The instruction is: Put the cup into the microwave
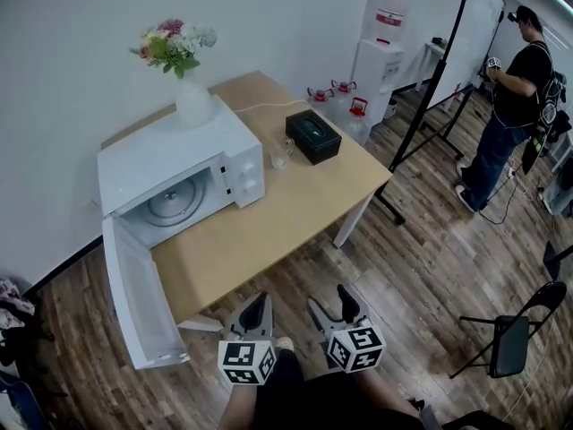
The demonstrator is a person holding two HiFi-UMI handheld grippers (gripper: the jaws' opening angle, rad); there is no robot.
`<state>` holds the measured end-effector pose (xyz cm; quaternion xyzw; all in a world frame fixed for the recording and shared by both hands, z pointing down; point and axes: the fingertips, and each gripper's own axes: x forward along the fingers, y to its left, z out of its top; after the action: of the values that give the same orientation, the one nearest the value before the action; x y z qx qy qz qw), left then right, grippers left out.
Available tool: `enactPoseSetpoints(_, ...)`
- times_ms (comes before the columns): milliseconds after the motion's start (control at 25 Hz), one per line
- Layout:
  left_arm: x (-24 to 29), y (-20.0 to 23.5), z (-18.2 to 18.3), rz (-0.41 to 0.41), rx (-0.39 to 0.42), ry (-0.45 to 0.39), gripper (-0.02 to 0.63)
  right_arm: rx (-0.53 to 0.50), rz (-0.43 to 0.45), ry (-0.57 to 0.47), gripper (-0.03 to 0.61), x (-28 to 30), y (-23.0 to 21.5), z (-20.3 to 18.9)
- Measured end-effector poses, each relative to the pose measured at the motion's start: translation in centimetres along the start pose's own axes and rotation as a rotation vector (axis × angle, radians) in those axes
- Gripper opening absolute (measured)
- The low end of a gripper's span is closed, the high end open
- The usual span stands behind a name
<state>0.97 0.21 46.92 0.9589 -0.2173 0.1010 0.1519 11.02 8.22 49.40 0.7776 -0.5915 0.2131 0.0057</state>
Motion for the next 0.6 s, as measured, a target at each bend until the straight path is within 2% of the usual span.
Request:
enactPoseSetpoints(320,3.4,3.1,1.7,0.006,-0.005,-0.021,0.005,-0.02,-0.015,-0.029,0.291,4.2,-0.8,1.9)
enactPoseSetpoints(600,5.6,4.6,2.1,-0.003,0.017,-0.021,0.006,-0.012,-0.026,-0.038,0.292,7.1,-1.3,2.1)
